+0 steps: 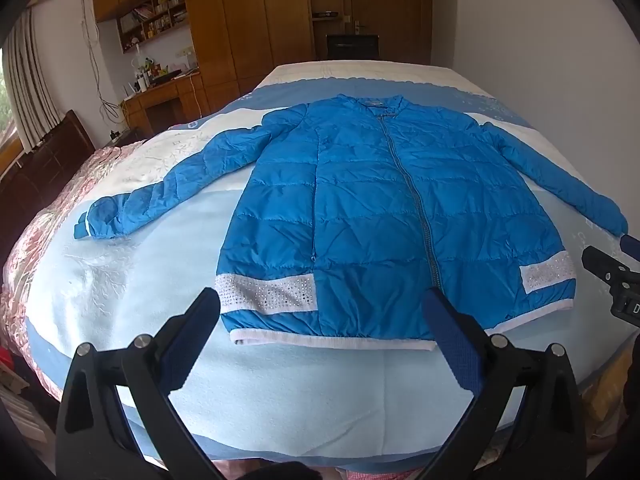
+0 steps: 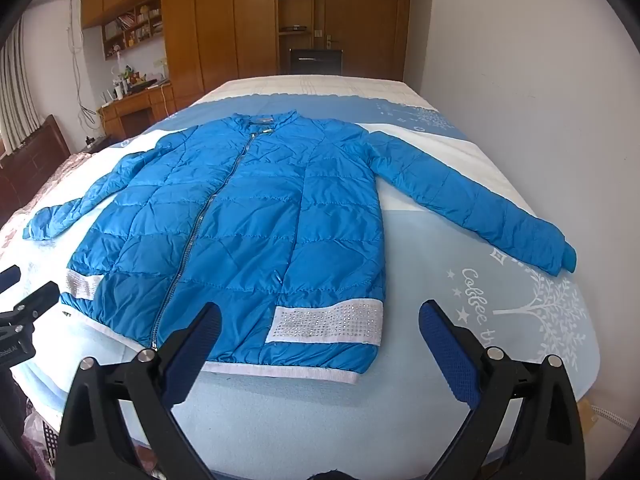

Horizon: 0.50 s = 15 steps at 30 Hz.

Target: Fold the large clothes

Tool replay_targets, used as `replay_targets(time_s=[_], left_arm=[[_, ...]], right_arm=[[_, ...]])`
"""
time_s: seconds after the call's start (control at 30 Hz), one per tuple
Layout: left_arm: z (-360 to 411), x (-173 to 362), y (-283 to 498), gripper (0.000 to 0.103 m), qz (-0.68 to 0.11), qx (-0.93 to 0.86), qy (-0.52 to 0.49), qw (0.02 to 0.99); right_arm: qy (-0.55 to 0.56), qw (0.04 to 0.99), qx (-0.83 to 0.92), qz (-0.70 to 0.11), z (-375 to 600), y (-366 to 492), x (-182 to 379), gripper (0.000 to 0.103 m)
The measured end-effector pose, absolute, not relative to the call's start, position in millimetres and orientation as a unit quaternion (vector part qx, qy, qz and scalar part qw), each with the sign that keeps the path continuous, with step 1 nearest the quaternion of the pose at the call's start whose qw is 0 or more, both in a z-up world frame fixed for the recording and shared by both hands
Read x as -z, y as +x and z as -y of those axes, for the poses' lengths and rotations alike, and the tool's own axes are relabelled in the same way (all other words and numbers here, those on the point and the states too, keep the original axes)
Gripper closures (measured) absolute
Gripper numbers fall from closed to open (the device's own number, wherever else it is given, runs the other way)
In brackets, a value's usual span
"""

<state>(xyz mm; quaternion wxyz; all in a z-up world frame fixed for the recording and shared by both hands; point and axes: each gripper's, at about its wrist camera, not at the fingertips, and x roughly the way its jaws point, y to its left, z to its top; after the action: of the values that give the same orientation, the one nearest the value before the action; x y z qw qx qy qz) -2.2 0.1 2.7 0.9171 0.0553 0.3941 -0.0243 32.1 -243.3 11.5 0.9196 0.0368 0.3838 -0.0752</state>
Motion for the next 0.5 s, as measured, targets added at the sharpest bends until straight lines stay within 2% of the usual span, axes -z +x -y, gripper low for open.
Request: replay_targets(time_s=[0.5], left_arm=[[-1.3,-1.3,1.2,0.003,-0.394,0.025,0.058,0.917]], right_arm=[[0.037,0.919,0.075,-0.384,243.8,32.4,-11.1,0.004]])
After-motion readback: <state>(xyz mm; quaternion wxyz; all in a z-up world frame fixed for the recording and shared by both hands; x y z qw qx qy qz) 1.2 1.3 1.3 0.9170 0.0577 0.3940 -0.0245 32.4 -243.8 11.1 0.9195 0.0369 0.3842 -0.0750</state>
